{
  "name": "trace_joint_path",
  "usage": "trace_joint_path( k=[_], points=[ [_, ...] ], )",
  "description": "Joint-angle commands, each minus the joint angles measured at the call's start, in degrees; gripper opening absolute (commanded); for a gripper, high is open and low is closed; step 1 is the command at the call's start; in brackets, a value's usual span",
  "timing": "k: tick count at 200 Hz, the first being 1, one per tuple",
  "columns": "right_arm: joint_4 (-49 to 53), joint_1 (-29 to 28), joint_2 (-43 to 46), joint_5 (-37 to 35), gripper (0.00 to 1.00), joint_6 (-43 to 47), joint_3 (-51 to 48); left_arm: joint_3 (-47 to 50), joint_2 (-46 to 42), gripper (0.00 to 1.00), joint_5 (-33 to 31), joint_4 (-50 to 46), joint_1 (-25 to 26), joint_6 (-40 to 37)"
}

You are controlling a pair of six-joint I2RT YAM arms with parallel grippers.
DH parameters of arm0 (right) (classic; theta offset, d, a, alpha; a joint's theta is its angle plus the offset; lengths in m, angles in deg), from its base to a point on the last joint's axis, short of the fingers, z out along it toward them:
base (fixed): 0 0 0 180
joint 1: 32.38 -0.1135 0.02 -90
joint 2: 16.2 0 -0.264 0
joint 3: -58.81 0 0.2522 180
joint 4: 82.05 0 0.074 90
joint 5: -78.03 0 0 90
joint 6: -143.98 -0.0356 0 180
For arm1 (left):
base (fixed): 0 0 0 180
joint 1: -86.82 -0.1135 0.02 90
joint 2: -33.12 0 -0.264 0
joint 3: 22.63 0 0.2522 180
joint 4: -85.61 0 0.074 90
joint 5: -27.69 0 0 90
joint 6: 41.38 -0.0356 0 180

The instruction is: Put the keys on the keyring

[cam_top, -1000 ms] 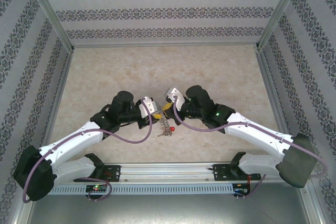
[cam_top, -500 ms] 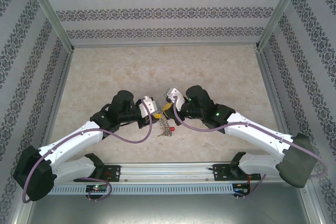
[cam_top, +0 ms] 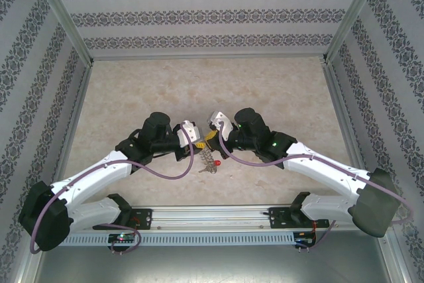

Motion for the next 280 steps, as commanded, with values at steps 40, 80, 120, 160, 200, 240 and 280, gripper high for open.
trace_joint_path(
  k=[40, 80, 120, 160, 200, 240, 280],
  points=[
    [-2.61, 0.4, 0.15, 1.78, 0.0, 0.32, 0.84, -2.1, 0.74, 0.21, -0.49, -2.14, -0.59, -1.48],
    [-2.66, 0.36, 0.05, 2.26, 0.0, 0.26, 1.03, -2.95, 1.07, 0.15, -0.88, -3.53, -0.53, -2.25],
    [-2.53, 0.36, -0.05, 1.7, 0.0, 0.17, 1.21, -2.87, 1.13, 0.03, 0.48, -2.76, -0.58, -2.26],
    [-1.63, 0.61, 0.58, -3.47, 0.0, -0.94, 0.83, -1.89, 0.39, 0.0, 0.03, -2.09, -0.58, -2.6],
    [-0.38, 2.74, 0.46, -6.27, 0.0, -5.58, -0.95, 0.73, -0.72, 0.0, -1.49, 0.96, -0.58, -2.73],
    [-0.51, 3.48, 0.06, -5.94, 0.0, -7.45, -1.87, 1.55, -0.75, 0.0, -1.2, 2.57, -0.53, -2.26],
    [-0.72, 4.51, -1.77, -4.37, 0.0, -10.53, -1.42, 1.34, 0.39, 0.0, -0.07, 3.08, -0.5, -2.28]
  ],
)
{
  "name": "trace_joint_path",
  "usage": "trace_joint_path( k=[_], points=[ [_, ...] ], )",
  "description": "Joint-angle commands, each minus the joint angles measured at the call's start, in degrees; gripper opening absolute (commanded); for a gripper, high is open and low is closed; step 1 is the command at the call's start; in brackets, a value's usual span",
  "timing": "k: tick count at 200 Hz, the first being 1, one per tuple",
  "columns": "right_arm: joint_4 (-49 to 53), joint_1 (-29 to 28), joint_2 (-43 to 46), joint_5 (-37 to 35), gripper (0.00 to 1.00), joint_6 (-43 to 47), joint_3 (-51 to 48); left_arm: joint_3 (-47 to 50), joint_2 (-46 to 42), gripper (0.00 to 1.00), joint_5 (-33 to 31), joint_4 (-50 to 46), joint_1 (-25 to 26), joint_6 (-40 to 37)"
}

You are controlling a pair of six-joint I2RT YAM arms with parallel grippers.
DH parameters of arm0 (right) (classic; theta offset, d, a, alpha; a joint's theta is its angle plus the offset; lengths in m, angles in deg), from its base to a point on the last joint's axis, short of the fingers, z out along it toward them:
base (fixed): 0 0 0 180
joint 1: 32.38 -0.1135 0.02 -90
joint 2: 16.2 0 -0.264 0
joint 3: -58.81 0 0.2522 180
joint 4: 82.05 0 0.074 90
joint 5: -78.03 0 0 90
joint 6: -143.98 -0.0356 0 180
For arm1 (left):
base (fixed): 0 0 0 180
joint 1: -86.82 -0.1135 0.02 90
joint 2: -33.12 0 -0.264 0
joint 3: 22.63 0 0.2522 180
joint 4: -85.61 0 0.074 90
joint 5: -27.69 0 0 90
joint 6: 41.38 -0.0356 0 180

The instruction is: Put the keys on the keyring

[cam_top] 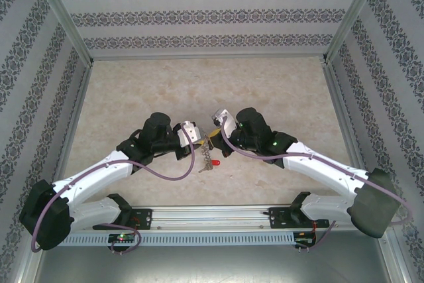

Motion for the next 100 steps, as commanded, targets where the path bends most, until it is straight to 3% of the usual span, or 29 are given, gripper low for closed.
trace_joint_path(
  k=[1, 47, 100],
  points=[
    [-0.39, 2.2, -1.35, -2.75, 0.0, -3.22, 0.17, 0.56, -0.22, 0.0, 2.06, 0.88, -0.5, -0.56],
    [-0.19, 4.33, -4.35, 1.98, 0.0, -8.17, 1.05, 1.1, -0.33, 0.0, 2.12, 1.49, -0.5, -0.57],
    [-1.36, 4.3, -2.78, 4.46, 0.0, -7.87, 3.12, 1.09, 0.67, 0.0, 1.89, 0.91, -0.45, -0.83]
  ],
)
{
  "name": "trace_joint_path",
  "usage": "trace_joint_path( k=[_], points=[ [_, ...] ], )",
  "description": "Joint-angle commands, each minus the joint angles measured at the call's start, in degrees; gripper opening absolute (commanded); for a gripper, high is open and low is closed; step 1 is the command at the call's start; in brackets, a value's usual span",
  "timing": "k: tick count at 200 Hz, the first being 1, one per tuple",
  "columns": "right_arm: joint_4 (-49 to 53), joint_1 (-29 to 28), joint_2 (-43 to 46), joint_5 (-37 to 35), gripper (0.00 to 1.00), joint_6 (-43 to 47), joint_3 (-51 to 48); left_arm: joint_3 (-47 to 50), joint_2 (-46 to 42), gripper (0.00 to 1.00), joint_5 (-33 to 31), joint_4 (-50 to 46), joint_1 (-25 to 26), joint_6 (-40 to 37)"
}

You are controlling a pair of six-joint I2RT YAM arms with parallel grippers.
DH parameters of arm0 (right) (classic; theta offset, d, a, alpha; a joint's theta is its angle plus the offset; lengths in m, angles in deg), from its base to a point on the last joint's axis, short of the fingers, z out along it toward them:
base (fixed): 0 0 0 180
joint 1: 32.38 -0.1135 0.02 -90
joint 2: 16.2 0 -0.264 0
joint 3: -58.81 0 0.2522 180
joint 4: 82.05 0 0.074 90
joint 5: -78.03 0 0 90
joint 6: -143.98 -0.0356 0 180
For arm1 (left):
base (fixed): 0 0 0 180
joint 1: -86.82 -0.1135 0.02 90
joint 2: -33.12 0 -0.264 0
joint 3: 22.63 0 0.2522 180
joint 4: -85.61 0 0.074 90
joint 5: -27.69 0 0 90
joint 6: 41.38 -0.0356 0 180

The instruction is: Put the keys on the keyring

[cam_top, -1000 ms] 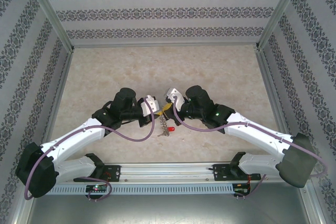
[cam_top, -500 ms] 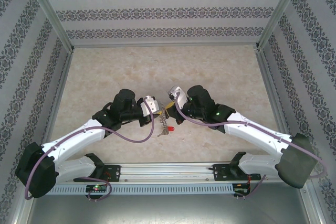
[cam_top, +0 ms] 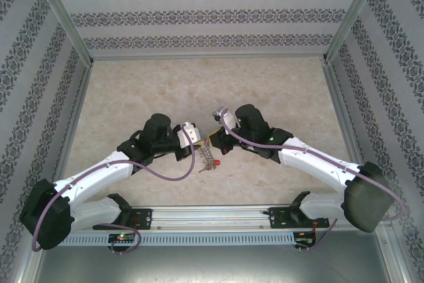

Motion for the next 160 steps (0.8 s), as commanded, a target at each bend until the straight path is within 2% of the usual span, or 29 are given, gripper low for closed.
trace_joint_path(
  k=[1, 62, 160],
  points=[
    [-0.71, 1.45, 1.01, -1.76, 0.0, -0.64, 2.33, 0.17, 0.43, 0.0, 2.15, 0.57, -0.45, -0.82],
    [0.31, -0.84, -0.44, 2.05, 0.0, 2.26, 4.27, 0.24, 1.32, 0.0, 0.24, 1.55, -0.47, 0.74],
    [3.5, -1.35, -0.84, -5.36, 0.0, 4.12, 5.27, -0.54, 1.91, 0.0, 0.12, 1.06, -0.48, 1.45]
  ],
)
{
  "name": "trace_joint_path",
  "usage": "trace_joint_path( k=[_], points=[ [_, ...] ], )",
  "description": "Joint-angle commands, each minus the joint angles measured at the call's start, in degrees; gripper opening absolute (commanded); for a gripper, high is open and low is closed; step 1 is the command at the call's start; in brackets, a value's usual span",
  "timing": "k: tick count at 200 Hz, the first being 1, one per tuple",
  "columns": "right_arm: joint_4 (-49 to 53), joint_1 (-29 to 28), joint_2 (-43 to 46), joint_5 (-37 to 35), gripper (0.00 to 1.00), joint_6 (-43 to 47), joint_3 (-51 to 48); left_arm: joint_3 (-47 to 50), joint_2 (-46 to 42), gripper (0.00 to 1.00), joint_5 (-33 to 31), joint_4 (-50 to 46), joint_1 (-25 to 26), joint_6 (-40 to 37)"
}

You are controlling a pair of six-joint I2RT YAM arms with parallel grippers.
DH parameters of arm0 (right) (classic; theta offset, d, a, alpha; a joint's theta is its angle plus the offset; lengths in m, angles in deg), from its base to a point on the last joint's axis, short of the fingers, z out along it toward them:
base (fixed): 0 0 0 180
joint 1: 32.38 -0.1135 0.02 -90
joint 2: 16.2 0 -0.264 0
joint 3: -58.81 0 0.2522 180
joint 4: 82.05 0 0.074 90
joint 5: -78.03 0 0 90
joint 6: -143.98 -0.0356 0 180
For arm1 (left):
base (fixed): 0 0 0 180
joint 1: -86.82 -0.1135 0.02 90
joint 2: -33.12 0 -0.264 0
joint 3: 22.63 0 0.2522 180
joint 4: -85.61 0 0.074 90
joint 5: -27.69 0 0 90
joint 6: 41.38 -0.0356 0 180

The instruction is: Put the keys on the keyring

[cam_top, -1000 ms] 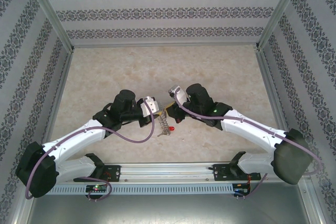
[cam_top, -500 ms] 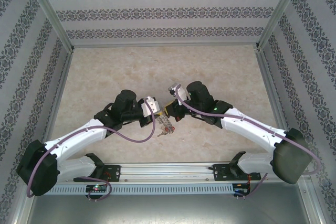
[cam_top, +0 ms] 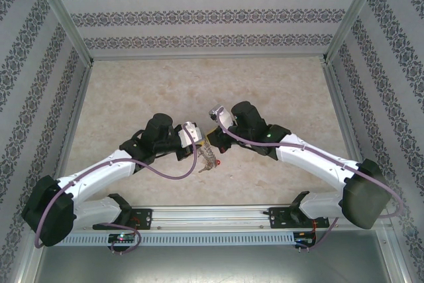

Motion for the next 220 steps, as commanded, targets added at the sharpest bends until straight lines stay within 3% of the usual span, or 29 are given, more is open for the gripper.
trace_joint_path(
  k=[1, 47, 95, 177, 220],
  points=[
    [-0.25, -0.12, 0.96, -3.71, 0.0, 1.25, 1.52, -0.51, 0.13, 0.0, 1.02, 0.24, -0.48, 0.98],
    [-0.1, 0.48, 2.11, -4.0, 0.0, 0.56, 0.79, -1.24, 0.99, 0.0, 1.27, -0.07, -0.48, 1.2],
    [0.3, -0.13, 0.54, 5.56, 0.0, 0.34, 2.9, -2.0, 1.68, 0.0, 1.06, -0.33, -0.47, 1.24],
    [6.77, 1.42, -1.04, -4.89, 0.0, -1.49, 3.25, -2.39, 0.93, 0.0, 0.96, -0.92, -0.48, 0.93],
    [7.4, 2.58, -0.34, -2.92, 0.0, -1.58, 2.11, -2.59, 1.21, 0.0, 1.31, -1.09, -0.44, 0.8]
  ],
)
